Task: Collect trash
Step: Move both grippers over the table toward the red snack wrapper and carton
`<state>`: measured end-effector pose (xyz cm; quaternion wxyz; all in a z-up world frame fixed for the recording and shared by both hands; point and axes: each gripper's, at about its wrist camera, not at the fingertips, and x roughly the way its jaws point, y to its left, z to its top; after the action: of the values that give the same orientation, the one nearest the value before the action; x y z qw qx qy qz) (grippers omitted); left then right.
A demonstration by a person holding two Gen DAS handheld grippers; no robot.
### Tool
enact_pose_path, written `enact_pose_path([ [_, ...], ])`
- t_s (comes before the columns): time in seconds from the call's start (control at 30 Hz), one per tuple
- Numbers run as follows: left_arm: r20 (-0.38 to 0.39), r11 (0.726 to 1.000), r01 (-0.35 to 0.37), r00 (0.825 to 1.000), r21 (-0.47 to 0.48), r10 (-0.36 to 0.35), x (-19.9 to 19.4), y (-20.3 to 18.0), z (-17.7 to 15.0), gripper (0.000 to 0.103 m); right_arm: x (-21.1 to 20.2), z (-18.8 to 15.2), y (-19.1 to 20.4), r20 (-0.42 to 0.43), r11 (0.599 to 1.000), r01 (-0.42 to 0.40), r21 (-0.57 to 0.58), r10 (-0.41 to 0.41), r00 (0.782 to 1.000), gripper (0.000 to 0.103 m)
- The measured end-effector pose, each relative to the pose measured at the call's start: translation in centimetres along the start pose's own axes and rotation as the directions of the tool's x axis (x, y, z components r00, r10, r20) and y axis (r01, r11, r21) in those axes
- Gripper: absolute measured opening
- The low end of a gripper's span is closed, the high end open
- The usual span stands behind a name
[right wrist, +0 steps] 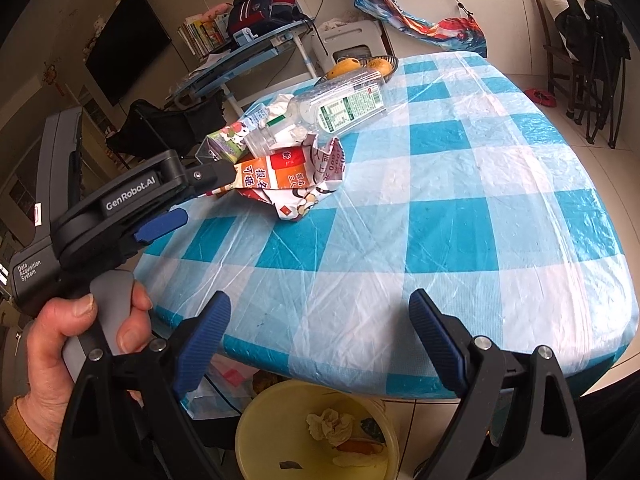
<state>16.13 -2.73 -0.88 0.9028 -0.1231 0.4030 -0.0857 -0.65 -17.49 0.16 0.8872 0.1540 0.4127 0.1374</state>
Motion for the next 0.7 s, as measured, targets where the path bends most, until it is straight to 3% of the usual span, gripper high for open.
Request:
enact_pose_path([
  [0.3, -0.022, 0.999, -0.006, 1.000, -0.049, 0.004, 1.3, 0.5, 0.5, 0.093, 0.3, 1.1, 0.2, 0.013, 0.999, 0.023, -0.034, -0.022, 1.000, 0.087],
  [0.7, -0.012, 0.998, -0.015, 1.000, -0.067, 0.014, -2.2, 1.3, -0.2, 0.095, 4.1, 6.7, -2.8, -0.034, 0.972, 0.220, -0.086, -0.223, 0.974, 0.087],
])
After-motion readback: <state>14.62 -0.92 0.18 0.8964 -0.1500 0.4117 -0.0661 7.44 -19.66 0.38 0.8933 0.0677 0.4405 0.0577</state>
